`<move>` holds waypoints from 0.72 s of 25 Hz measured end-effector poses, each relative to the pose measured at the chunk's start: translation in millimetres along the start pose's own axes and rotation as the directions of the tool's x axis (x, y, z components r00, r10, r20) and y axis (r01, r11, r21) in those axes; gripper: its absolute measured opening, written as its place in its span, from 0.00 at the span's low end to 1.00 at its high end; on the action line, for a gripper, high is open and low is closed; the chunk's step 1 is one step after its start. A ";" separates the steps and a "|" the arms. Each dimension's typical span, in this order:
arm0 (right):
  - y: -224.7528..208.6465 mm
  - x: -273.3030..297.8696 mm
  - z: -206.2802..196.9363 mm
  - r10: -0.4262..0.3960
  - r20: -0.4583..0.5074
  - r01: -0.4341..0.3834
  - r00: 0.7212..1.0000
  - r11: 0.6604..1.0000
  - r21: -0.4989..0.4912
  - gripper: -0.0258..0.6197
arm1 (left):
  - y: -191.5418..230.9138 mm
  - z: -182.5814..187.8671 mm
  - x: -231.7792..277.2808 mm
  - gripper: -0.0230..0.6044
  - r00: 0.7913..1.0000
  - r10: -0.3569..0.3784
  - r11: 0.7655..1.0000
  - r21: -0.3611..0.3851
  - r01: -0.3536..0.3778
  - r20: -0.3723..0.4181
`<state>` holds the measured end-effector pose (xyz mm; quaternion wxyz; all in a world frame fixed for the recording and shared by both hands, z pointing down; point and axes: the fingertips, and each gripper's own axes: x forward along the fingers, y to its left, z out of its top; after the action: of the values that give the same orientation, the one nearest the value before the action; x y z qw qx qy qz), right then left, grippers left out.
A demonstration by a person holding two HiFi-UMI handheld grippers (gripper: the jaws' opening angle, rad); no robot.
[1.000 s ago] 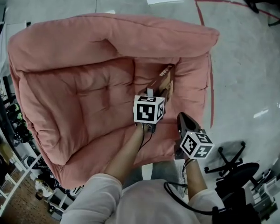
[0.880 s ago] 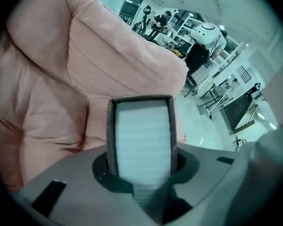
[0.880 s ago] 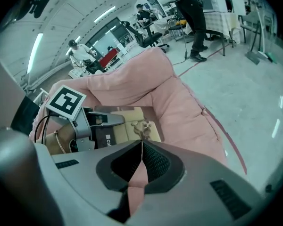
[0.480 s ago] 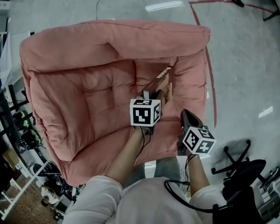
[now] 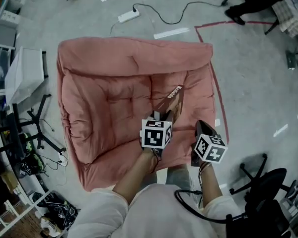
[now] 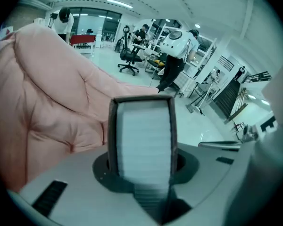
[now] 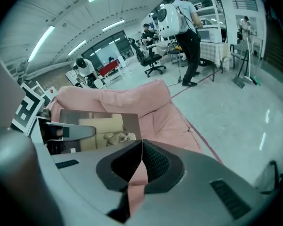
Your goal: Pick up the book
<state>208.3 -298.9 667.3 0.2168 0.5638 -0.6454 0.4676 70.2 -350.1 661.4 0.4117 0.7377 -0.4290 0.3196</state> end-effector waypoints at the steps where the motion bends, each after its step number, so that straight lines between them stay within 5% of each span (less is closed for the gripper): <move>1: 5.6 -9.6 -2.9 -0.009 0.012 0.009 1.000 1.000 0.001 0.09 | -2.8 -2.1 -11.3 0.27 1.000 -0.011 1.000 0.013 0.011 0.007; 18: 36.5 -165.4 -66.2 -0.165 0.248 0.115 0.955 0.972 0.202 0.09 | -77.7 -42.2 -151.4 0.27 0.974 -0.207 0.956 0.229 0.183 0.087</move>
<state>202.6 -158.6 551.8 0.1085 0.6830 -0.5803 0.4301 70.1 -234.2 529.9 0.3329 0.8339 -0.3383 0.2816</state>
